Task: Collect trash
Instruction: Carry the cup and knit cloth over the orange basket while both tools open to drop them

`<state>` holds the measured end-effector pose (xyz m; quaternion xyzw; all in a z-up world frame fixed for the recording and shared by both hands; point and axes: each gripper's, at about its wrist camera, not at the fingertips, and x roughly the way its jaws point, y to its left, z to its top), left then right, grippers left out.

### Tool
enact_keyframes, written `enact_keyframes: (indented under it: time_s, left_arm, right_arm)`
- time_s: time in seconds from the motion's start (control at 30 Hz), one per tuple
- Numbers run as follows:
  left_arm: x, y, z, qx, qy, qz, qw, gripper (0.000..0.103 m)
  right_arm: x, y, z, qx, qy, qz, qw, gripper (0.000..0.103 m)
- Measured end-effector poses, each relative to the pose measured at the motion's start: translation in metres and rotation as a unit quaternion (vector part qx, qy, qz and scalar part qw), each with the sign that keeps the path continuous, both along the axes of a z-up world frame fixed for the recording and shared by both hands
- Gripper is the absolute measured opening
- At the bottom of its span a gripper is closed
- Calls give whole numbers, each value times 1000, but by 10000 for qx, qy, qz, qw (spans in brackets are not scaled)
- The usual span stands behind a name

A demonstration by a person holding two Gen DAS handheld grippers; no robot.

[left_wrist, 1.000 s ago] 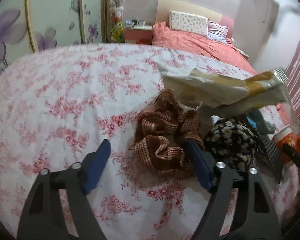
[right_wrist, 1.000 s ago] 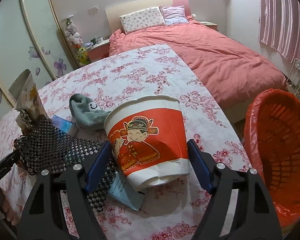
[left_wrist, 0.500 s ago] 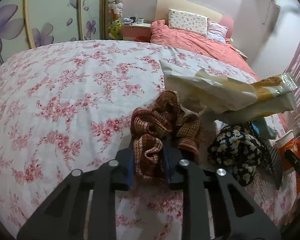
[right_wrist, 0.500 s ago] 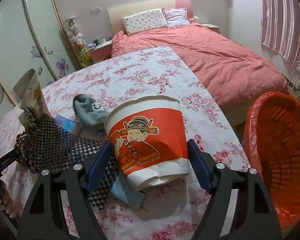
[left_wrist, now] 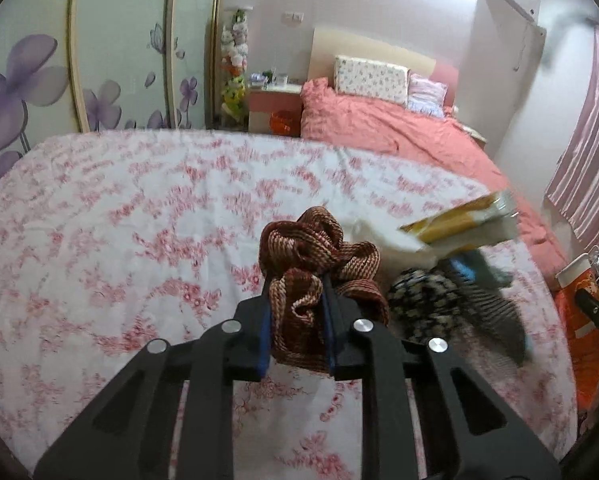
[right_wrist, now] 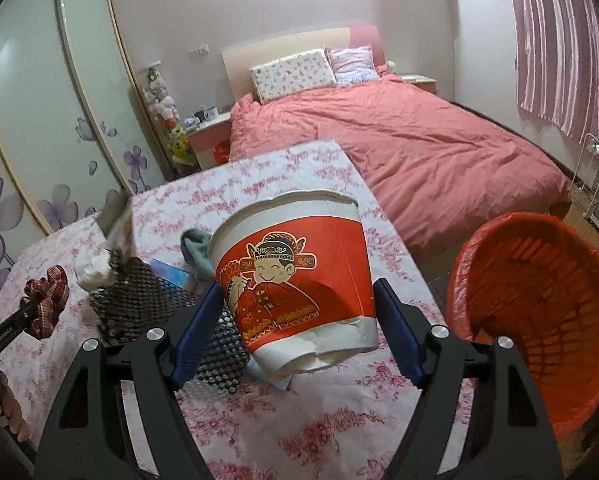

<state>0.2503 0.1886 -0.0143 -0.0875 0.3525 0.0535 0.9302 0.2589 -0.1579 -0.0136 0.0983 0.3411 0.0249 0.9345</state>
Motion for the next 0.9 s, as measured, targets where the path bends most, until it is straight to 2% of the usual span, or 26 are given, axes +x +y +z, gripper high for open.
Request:
enact_keyframes:
  time_s: [0.2,0.4,0.63,0.9]
  left_arm:
    - [-24,-19,39,53,-398,-164,9991,21]
    - [-38,-55,65,93,-634,-509,9966,21]
    - [-46,-106,79,174,-762,-954,9924,21]
    - [-48,-164,82,154,-797,-1508,9852,21]
  right_arm:
    - [-17,-6,21,17,-327,-36,9995,76]
    - [-39,-18,35,4,-611,-152,9980,76]
    - [-59,-40,45,-19,-826,-416,9957,76]
    - [-69,-72,42,-2,-933,-786,9925,76]
